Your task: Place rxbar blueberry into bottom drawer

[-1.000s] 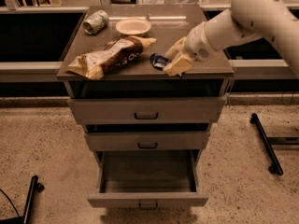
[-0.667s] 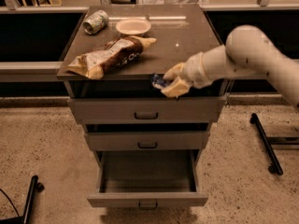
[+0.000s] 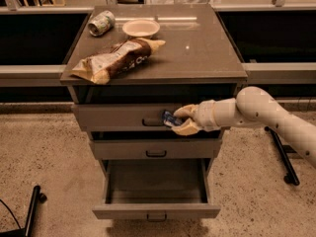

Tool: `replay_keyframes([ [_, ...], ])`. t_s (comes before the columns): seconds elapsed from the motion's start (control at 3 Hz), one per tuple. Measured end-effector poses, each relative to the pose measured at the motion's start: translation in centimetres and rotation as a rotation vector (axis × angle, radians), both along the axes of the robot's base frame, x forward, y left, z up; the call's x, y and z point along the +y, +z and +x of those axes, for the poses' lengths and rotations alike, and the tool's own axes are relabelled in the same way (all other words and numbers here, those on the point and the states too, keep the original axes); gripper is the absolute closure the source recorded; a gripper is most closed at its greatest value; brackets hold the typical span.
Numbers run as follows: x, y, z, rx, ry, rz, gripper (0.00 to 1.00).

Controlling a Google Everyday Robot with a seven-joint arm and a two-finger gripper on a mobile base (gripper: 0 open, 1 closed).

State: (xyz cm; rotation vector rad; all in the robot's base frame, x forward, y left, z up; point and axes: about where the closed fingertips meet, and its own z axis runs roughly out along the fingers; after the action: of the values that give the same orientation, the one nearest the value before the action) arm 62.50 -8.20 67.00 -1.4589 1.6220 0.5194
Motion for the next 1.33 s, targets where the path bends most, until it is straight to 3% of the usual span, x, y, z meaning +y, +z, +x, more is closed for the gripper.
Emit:
replay_keyframes([
  [0.33,-0.2,-3.2,-1.1,0.040,0.081,-0.087,1.00],
  [0.67,-0.2,-4.0,-1.4,0.052,0.101,-0.111,1.00],
  [1.0,0.4,-7.3,-2.5,0.076,0.096,-0.153,1.00],
  [1.33,-0.6,-17.2,-7.0,0.116,0.128,-0.230,1.00],
])
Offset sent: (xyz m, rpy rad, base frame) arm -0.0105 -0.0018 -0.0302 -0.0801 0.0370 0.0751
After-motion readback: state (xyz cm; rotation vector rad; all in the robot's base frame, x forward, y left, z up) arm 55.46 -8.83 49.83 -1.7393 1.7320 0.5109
